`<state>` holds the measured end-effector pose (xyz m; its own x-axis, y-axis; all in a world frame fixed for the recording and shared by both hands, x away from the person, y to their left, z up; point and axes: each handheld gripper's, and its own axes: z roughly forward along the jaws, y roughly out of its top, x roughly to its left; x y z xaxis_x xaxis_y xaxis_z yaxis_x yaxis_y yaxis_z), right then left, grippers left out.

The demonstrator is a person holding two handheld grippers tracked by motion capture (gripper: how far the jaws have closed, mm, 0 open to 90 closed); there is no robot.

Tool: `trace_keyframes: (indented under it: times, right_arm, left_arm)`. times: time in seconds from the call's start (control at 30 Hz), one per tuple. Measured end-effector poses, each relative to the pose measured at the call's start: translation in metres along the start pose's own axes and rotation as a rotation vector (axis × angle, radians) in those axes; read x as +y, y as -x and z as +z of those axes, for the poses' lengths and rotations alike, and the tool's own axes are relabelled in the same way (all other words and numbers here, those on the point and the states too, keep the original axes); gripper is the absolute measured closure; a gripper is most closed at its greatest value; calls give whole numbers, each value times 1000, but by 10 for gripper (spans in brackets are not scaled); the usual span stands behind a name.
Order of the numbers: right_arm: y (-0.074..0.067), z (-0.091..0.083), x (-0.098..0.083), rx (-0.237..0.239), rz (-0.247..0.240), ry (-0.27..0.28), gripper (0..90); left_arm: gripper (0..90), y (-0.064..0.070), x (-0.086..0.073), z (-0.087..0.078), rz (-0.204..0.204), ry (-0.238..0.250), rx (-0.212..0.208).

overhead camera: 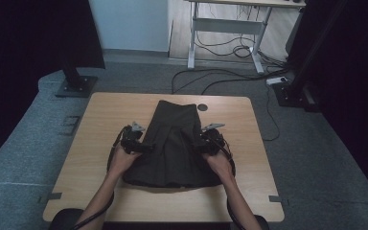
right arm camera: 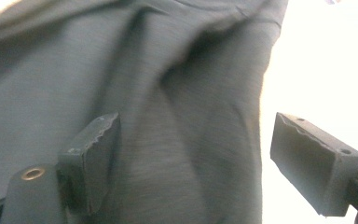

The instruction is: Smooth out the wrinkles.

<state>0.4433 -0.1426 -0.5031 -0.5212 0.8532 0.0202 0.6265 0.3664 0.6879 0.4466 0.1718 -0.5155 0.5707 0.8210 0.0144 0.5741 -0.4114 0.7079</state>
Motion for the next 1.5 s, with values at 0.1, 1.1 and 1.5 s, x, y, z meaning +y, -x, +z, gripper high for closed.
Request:
trace_keyframes:
  times: [0.1, 1.1, 1.5]
  right_arm:
    - [10, 7, -8, -32, 20, -22, 172]
    - [-21, -33, -94, 52, -26, -27, 223]
    - [-37, -55, -102, 106, -64, -62, 214]
  left_arm:
    - [121, 1, -3, 12, 18, -36, 17]
    - [156, 49, -79, -37, -28, -23, -67]
    - [161, 55, -76, -56, 17, -29, -113]
